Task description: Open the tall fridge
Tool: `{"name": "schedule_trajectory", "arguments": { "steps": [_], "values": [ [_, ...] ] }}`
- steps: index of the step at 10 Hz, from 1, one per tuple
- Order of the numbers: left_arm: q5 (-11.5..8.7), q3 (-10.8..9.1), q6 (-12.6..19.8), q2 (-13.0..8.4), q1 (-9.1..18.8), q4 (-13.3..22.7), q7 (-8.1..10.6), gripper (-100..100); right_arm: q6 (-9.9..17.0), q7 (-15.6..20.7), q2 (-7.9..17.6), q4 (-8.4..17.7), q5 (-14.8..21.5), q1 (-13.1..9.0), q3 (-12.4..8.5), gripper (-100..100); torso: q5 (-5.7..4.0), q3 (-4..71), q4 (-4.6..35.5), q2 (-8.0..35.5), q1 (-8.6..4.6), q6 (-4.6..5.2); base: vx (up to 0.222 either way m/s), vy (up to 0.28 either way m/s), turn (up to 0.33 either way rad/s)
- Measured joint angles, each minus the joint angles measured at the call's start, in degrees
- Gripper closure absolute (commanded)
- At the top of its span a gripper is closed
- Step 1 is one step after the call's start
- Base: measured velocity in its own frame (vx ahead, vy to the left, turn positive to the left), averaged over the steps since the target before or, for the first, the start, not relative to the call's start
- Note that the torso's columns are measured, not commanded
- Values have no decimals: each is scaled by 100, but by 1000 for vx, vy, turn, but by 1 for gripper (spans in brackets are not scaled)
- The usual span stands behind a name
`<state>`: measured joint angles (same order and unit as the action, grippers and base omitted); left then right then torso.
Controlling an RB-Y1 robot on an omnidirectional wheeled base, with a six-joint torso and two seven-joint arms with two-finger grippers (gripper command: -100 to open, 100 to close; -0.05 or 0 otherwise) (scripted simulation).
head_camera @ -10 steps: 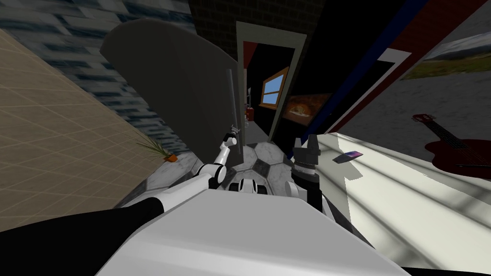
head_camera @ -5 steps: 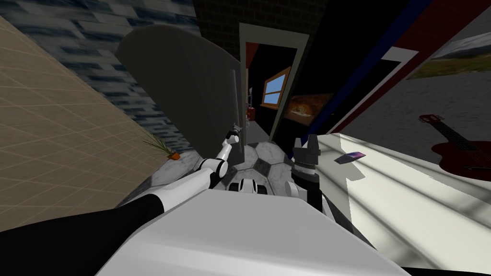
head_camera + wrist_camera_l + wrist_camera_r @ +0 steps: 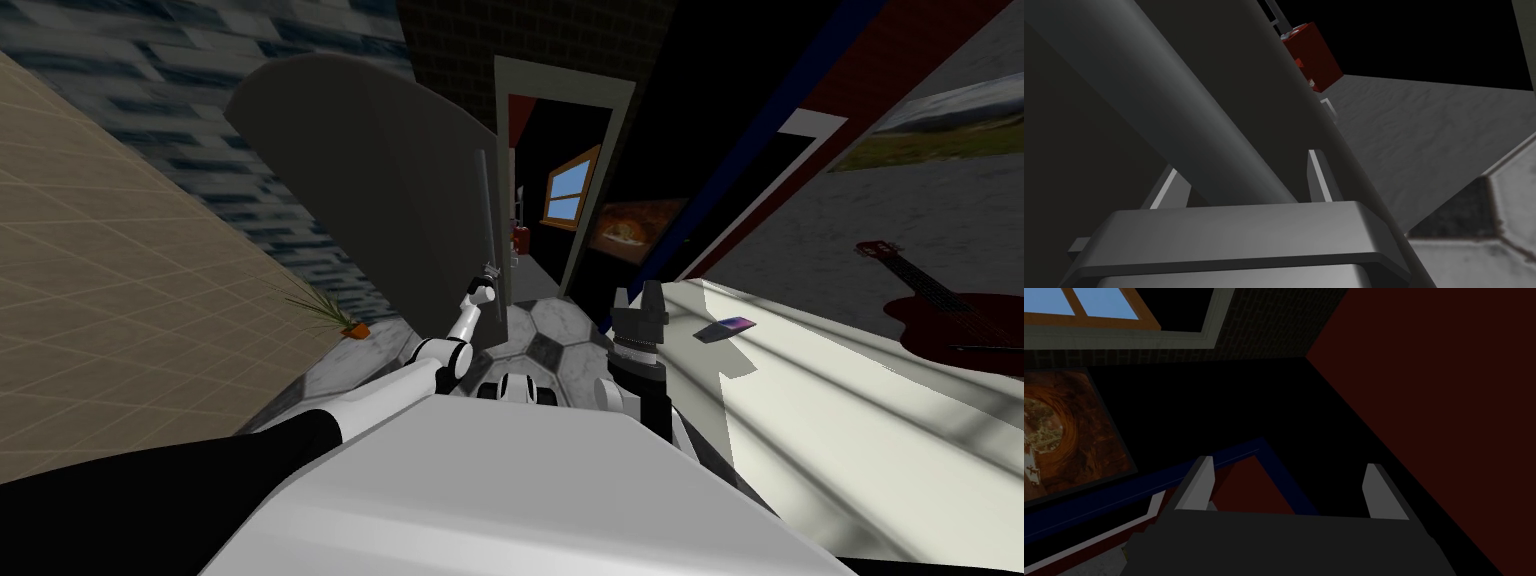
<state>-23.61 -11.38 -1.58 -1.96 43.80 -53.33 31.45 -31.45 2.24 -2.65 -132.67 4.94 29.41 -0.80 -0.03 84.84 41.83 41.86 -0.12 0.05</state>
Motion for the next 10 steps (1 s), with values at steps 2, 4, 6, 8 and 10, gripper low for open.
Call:
{"name": "schedule_trajectory", "arguments": {
  "steps": [2,4,6,8,10],
  "values": [
    [-47,-88,153,47,-216,-335,-88,100,0,0,0,0,0,0,0,0,6,6,-3,-11,1,16,83,-33,-69],
    [-136,-50,239,24,-479,-693,-121,100,0,0,0,0,0,0,0,0,9,9,-10,-12,5,12,37,-5,-16],
    [-134,-42,262,63,-736,-1040,-119,100,0,0,0,0,0,-1,0,0,17,0,-18,-2,26,-7,41,-7,-41],
    [-288,-23,423,42,-1037,-1404,-164,100,0,0,0,0,0,0,0,0,15,28,-23,-41,15,6,64,-23,-37],
    [-296,-49,480,65,-1244,-1747,-190,100,0,0,0,0,0,0,0,0,19,7,-20,-12,25,-5,9,-14,-7]
  ]
}}
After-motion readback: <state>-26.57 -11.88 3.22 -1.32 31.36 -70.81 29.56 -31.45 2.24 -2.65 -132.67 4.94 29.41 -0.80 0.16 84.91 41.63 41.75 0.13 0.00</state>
